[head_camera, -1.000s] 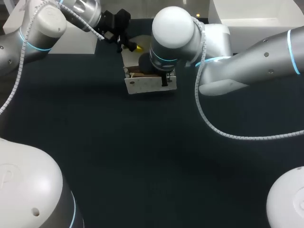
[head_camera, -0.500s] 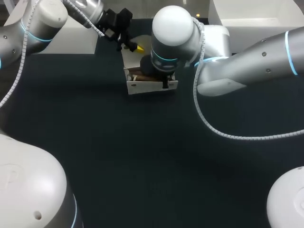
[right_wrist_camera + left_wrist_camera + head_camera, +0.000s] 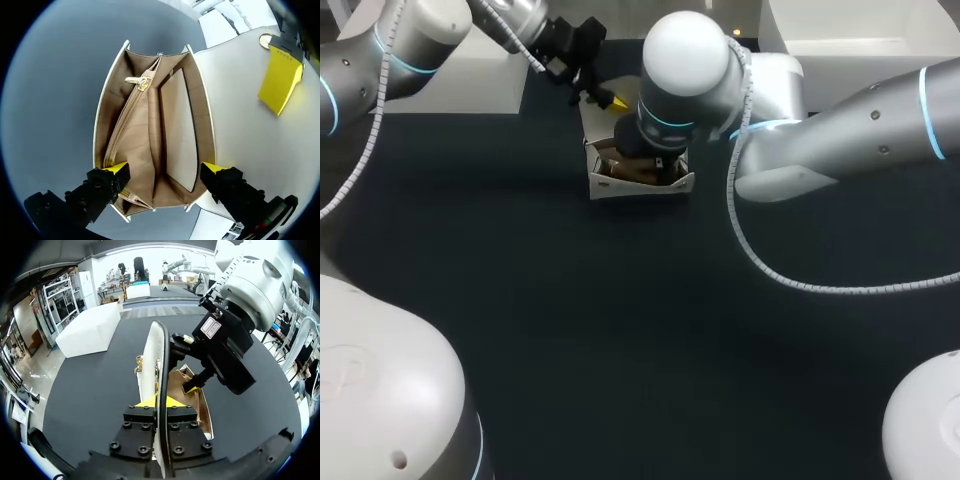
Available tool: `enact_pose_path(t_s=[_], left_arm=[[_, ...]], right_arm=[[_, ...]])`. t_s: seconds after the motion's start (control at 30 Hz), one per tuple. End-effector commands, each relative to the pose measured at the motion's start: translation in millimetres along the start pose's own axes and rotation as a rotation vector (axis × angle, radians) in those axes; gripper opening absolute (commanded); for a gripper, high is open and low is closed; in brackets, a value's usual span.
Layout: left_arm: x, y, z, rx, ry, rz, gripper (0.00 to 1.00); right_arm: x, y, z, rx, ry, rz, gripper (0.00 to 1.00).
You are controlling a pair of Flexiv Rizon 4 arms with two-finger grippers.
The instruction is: Pick up the bag, open it, inspect its contents, close it, and place it on the opposite side
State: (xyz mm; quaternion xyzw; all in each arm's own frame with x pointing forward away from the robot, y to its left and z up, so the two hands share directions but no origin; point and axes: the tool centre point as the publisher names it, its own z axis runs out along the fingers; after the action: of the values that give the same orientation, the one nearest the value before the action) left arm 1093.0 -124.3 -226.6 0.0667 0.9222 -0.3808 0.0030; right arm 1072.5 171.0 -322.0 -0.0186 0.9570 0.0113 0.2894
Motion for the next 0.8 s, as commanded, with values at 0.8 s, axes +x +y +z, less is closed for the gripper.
enact_pose_path(t_s=[0.8], left_arm=[[-6.0, 2.6, 5.3, -0.006, 0.042, 0.004, 0.00]], right_arm=[[-0.2, 0.3, 13.0, -0.006, 0.001, 0.001, 1.00]])
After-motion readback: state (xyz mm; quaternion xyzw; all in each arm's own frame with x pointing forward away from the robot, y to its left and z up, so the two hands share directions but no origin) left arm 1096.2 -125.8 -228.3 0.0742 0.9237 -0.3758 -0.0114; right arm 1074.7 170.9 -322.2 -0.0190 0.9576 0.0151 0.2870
